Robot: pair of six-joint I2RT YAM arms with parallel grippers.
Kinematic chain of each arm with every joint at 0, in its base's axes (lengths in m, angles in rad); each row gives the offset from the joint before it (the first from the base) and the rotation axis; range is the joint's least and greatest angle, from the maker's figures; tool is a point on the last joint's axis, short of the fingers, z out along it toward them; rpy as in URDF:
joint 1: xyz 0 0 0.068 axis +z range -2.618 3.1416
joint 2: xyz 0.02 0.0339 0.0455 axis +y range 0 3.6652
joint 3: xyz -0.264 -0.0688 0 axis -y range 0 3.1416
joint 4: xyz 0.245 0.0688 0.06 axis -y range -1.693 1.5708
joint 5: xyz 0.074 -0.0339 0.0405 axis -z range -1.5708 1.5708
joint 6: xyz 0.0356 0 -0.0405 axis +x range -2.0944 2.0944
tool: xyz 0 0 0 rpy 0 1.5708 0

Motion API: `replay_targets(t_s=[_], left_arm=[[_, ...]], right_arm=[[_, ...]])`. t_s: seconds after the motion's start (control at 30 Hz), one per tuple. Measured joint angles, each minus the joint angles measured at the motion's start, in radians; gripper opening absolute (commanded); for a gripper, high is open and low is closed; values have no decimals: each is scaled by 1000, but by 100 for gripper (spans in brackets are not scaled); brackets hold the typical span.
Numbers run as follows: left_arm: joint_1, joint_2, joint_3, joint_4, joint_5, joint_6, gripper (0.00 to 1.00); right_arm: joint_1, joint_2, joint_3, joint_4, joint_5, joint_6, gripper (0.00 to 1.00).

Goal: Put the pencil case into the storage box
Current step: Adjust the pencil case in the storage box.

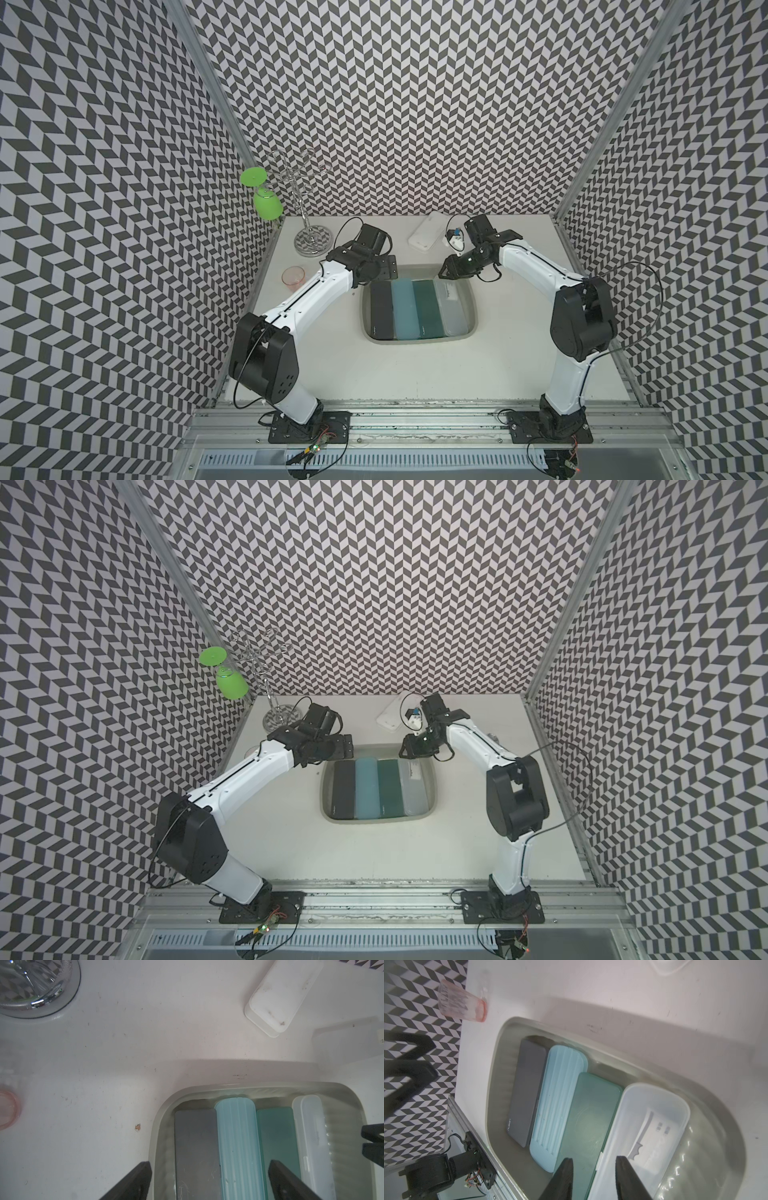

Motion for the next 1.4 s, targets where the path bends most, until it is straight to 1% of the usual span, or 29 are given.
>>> replay_targets(t_s=[0.33,0.43,0.57,0.67,0.8,0.97,1.07,1.13,1.27,1.4], left_arm=[[0,0,-50,-9,1,0,93],[0,-1,-50,-9,1,0,93],[0,-1,-50,-9,0,0,93],[0,-1,-50,-9,0,0,93],[0,-1,-50,-9,0,0,93],[0,-1,-50,-9,0,0,93],[0,-1,-50,-8,0,0,93],[0,-1,-50,-8,0,0,93],[0,-5,-50,-9,0,0,93],[0,-31,-55,-8,-5,0,93]], right_arm=[[27,20,-198,114,-57,-2,38],[24,13,-218,145,-43,-3,37],[24,-8,-244,161,19,-7,37],[24,-8,-233,144,63,-8,37],[26,-6,-192,76,119,-8,38],[33,-4,-45,-10,117,-17,41],[53,1,58,-22,109,-19,41],[69,5,95,-18,91,-18,40],[89,29,92,-2,46,-10,40],[93,58,-8,50,6,-2,40]])
